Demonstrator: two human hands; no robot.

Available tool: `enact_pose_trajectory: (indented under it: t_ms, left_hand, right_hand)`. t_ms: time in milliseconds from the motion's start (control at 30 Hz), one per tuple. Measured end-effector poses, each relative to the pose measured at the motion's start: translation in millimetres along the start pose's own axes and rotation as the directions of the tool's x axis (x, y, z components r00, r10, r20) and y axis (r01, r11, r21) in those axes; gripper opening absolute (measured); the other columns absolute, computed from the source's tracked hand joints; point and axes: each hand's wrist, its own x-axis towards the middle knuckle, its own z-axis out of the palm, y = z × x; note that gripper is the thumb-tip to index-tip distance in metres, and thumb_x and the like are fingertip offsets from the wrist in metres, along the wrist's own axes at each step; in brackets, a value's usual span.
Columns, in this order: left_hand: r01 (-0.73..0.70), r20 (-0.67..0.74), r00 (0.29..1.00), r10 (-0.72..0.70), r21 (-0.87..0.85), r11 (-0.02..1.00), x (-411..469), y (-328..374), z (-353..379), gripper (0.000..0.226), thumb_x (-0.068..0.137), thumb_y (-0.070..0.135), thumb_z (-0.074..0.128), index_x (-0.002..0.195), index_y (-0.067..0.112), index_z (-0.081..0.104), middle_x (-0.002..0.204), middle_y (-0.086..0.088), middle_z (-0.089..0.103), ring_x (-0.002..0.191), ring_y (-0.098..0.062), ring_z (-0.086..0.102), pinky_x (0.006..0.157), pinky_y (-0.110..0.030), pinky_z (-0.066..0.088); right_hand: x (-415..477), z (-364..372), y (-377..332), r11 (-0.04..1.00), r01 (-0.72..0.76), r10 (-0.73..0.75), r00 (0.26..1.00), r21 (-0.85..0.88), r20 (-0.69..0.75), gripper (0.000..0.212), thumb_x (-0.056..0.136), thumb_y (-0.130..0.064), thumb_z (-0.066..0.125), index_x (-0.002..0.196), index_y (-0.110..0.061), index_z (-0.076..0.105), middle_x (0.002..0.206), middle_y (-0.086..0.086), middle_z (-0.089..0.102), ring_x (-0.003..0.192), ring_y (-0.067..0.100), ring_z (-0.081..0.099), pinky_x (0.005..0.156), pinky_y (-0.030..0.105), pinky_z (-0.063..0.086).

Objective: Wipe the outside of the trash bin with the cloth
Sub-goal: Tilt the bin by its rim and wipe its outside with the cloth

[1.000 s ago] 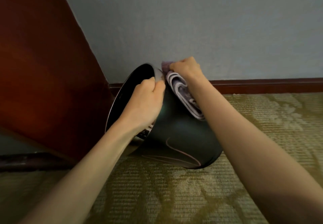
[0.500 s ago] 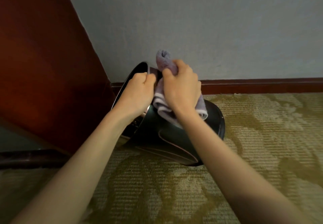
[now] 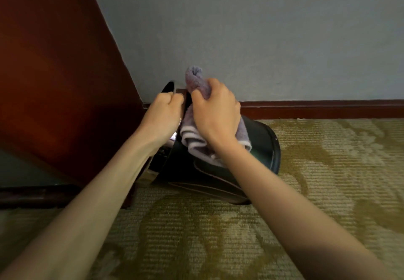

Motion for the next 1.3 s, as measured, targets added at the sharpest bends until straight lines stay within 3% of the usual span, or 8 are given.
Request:
enact_pose_trajectory:
  t_ms: [267, 467, 567, 700, 800, 900, 1000, 1300]
  left_hand:
    - [-0.048, -0.014, 0.999, 0.049, 0.058, 0.997, -4.4, 3.9, 9.0, 0.044, 0.096, 0.011, 0.041, 0.055, 0.020, 0.030, 0.055, 0.005, 0.033, 0.041, 0.003, 0.036, 0.045, -0.013, 0.029]
    - [0.016, 0.023, 1.000, -0.018, 0.089, 0.996, 1.5, -1.9, -0.6, 0.042, 0.097, 0.016, 0.039, 0.057, 0.019, 0.031, 0.056, 0.003, 0.031, 0.053, -0.012, 0.034, 0.056, -0.028, 0.033]
    - [0.046, 0.024, 0.999, -0.049, 0.117, 0.992, 2.3, -2.7, -6.3, 0.043, 0.098, 0.020, 0.039, 0.056, 0.019, 0.032, 0.056, 0.003, 0.033, 0.054, -0.014, 0.033, 0.054, -0.033, 0.028]
    - [0.043, 0.033, 0.998, -0.047, 0.125, 0.991, 3.0, 4.2, -3.6, 0.044, 0.099, 0.019, 0.038, 0.056, 0.018, 0.031, 0.054, 0.001, 0.032, 0.052, -0.014, 0.033, 0.051, -0.029, 0.029]
    - [0.006, 0.035, 0.999, -0.010, 0.137, 0.991, 1.4, 11.1, 5.1, 0.045, 0.100, 0.018, 0.039, 0.055, 0.018, 0.032, 0.053, 0.003, 0.034, 0.050, -0.011, 0.033, 0.042, -0.017, 0.027]
    - [-0.023, 0.052, 0.998, 0.018, 0.114, 0.993, -6.3, 14.0, 11.2, 0.042, 0.100, 0.021, 0.038, 0.060, 0.010, 0.044, 0.057, -0.005, 0.046, 0.055, -0.019, 0.043, 0.047, -0.020, 0.029]
    - [-0.061, 0.091, 0.994, 0.054, 0.082, 0.995, -13.1, 13.8, 14.0, 0.042, 0.100, 0.024, 0.036, 0.083, -0.008, 0.057, 0.082, -0.027, 0.063, 0.076, -0.038, 0.058, 0.065, -0.039, 0.043]
    - [-0.107, 0.125, 0.988, 0.095, 0.093, 0.990, -23.1, 18.6, 17.1, 0.044, 0.101, 0.026, 0.035, 0.086, -0.011, 0.054, 0.070, -0.015, 0.053, 0.064, -0.024, 0.051, 0.063, -0.050, 0.046]
  right_hand:
    - [60.1, 0.9, 14.4, 0.975, -0.218, 0.223, 0.944, -0.049, 0.243, 0.034, 0.079, -0.038, 0.053, 0.101, -0.016, 0.066, 0.111, 0.014, 0.064, 0.102, 0.038, 0.058, 0.075, 0.033, 0.036]
    - [31.1, -2.7, 19.2, 0.998, -0.024, 0.030, 0.991, -0.050, 0.132, 0.022, 0.082, -0.034, 0.049, 0.089, -0.017, 0.060, 0.098, 0.014, 0.067, 0.091, 0.039, 0.056, 0.072, 0.038, 0.036]
    - [3.6, -3.5, 27.1, 0.993, 0.096, -0.092, 0.994, -0.067, 0.059, 0.028, 0.084, -0.031, 0.050, 0.106, -0.018, 0.061, 0.105, 0.008, 0.066, 0.099, 0.031, 0.057, 0.084, 0.041, 0.041]
    - [-26.2, -8.8, 40.3, 0.993, 0.101, -0.103, 0.994, -0.063, -0.036, 0.048, 0.084, -0.027, 0.053, 0.130, -0.018, 0.052, 0.132, 0.000, 0.057, 0.124, 0.020, 0.047, 0.106, 0.040, 0.031]
    - [-22.3, -18.6, 46.9, 0.996, 0.089, -0.089, 0.994, -0.001, -0.058, 0.044, 0.081, -0.027, 0.052, 0.123, -0.015, 0.057, 0.121, 0.004, 0.062, 0.114, 0.024, 0.053, 0.101, 0.044, 0.037]
    - [-6.5, -29.1, 53.9, 0.998, 0.022, -0.020, 0.999, 0.050, -0.039, 0.030, 0.080, -0.029, 0.048, 0.102, -0.014, 0.063, 0.096, 0.007, 0.065, 0.091, 0.029, 0.058, 0.082, 0.044, 0.045]
    - [10.6, -35.9, 67.9, 0.992, -0.118, 0.118, 0.993, 0.043, 0.002, 0.024, 0.080, -0.030, 0.050, 0.095, -0.018, 0.064, 0.089, 0.008, 0.066, 0.086, 0.032, 0.058, 0.068, 0.035, 0.038]
    - [55.5, -42.9, 97.3, 0.924, -0.381, 0.378, 0.903, -0.024, 0.207, 0.029, 0.079, -0.035, 0.056, 0.091, -0.010, 0.067, 0.105, 0.017, 0.067, 0.100, 0.033, 0.061, 0.087, 0.041, 0.048]
